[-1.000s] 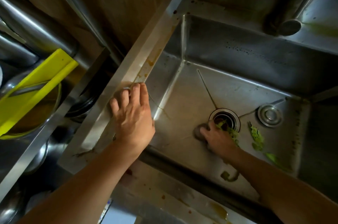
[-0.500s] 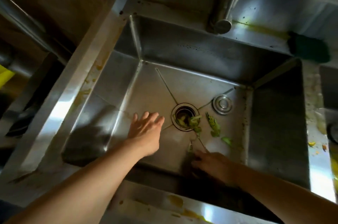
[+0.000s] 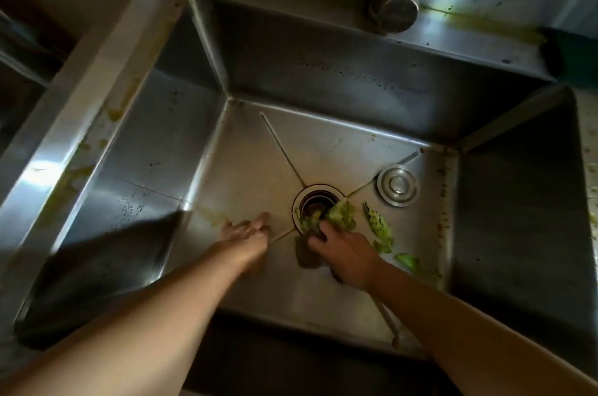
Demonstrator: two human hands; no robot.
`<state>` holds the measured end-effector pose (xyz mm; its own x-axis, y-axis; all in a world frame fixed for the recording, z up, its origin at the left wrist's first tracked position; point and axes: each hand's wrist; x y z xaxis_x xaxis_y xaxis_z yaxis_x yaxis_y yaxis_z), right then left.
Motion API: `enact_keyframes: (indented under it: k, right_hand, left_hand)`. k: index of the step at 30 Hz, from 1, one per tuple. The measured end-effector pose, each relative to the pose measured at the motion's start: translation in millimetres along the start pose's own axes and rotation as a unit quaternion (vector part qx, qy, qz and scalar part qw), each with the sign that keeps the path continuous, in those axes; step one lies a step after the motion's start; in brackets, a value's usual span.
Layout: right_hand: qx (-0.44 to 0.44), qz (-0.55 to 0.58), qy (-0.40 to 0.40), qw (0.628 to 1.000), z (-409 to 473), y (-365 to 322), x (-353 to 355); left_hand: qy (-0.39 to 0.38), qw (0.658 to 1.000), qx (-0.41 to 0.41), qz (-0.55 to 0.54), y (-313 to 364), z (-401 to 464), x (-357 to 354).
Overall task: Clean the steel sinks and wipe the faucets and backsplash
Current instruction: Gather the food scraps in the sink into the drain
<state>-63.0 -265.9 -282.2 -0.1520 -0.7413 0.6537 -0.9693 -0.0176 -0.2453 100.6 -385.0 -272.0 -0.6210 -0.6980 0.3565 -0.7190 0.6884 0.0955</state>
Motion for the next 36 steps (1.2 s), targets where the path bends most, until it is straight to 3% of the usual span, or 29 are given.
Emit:
enact_keyframes:
  k: [6, 10, 14, 16, 20, 22, 23, 27, 29, 33, 36]
  right_hand:
    - [-0.096, 0.034, 0.011, 0.995, 16, -7, 19]
    - [-0.127, 0.147, 0.11, 0.975, -4, -11, 19]
    - [-0.251, 0.325, 0.195, 0.891, -44, -3, 8]
    - [-0.343, 0.378, 0.156, 0.846, -61, 4, -6]
    - [-0.53, 0.472, 0.065, 0.702, -84, 14, -28]
    - [-0.576, 0.471, 0.023, 0.668, -92, 18, -43]
    - [-0.585, 0.461, -0.004, 0.667, -93, 20, -53]
    - [-0.531, 0.407, -0.157, 0.726, -77, 17, -76]
    - [-0.522, 0.418, -0.21, 0.713, -62, 13, -77]
    - [-0.54, 0.434, -0.216, 0.688, -43, 17, -68]
    - [-0.546, 0.457, -0.15, 0.686, -37, 8, -55]
  left_hand:
    - [-0.024, 1.0, 0.004, -0.004, -5, -4, 0]
    - [-0.016, 1.0, -0.001, 0.01, -2, -7, 8]
    - [0.035, 0.999, -0.009, 0.009, 7, -10, 12]
    - [0.037, 0.999, -0.021, 0.023, 12, -6, 13]
    - [0.017, 0.998, -0.021, 0.049, 21, -2, 16]
    - [0.007, 0.997, -0.013, 0.08, 23, -1, 16]
    - [0.007, 0.995, -0.01, 0.1, 23, -1, 16]
    - [0.01, 0.989, -0.006, 0.146, 22, 0, 18]
    - [0.01, 0.988, -0.01, 0.151, 20, 2, 18]
    - [-0.004, 0.99, -0.02, 0.143, 16, 4, 18]
    - [0.006, 0.989, -0.024, 0.143, 18, 3, 20]
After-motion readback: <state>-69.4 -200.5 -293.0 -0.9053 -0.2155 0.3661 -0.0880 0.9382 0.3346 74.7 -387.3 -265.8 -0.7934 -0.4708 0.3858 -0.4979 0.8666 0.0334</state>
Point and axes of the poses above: each hand's wrist, its own z-axis towards the middle knuckle, its own x-axis out of the back of the hand, y = z × x, and after that the axes turned 14 degrees about -y, right-handed
